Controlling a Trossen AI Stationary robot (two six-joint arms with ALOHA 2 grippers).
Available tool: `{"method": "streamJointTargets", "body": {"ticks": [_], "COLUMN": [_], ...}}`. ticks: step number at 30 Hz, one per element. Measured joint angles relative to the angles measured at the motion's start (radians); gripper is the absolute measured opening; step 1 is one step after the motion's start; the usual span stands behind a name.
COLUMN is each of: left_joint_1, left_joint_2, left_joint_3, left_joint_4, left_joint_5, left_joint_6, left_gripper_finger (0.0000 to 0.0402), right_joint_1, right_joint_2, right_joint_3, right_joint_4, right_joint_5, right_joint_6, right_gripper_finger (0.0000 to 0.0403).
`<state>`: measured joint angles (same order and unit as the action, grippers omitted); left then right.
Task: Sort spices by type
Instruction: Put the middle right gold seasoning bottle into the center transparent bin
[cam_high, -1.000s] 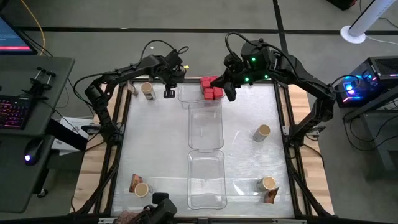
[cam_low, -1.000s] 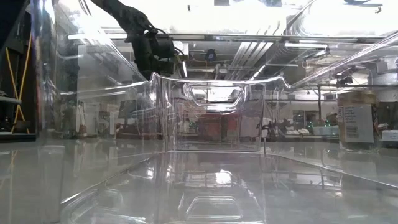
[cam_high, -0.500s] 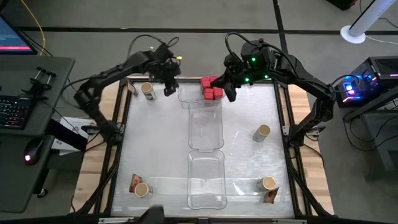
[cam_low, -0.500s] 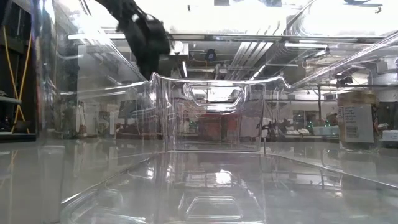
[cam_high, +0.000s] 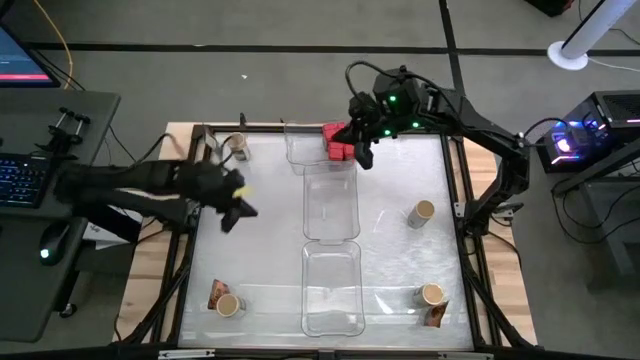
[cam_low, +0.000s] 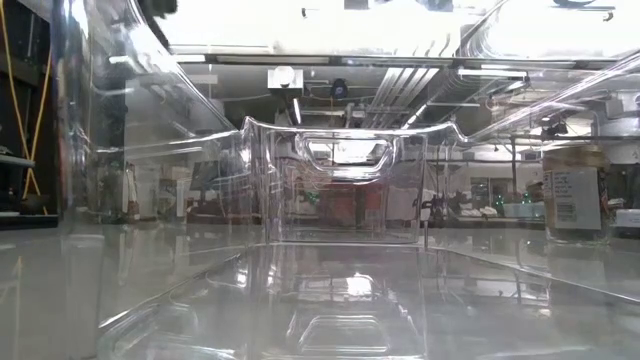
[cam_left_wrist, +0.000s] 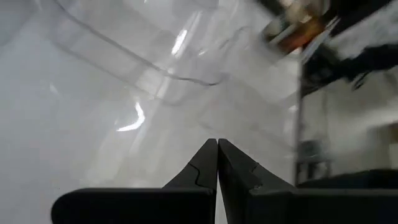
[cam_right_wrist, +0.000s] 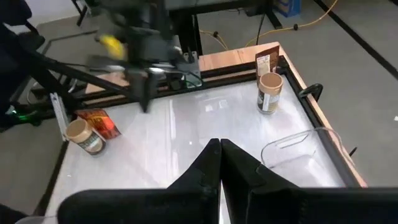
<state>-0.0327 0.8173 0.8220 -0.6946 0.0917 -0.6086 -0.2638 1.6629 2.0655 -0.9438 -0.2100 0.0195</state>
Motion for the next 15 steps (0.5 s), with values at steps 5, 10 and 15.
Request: {"method": "streamJointTargets", "body": {"ticks": [5,10,15], "left_joint_1": [-0.293,-0.42,-0.452], "left_joint_2": [0.028,0.195,0.269], "left_joint_3": [0.129,0.392,0.483], "left_joint_4": [-0.075,-0.467,-0.678], "left_joint_5": [-0.19,-0.282,-0.317], "left_joint_6": [-0.071,0.112,0.227], "left_gripper_finger": [0.0,0.0,0.0], "right_joint_1": [0.002,0.044,0.184], "right_joint_2": [0.043,0.054,0.055], "right_joint_3": [0.0,0.0,0.0], "right_joint_4": [0.05,0.013,-0.182], "right_joint_5": [-0.001,-0.035,0.029], "right_joint_6": [0.008,0.135,0.281], "right_gripper_finger": [0.001,0.0073,0.016]}}
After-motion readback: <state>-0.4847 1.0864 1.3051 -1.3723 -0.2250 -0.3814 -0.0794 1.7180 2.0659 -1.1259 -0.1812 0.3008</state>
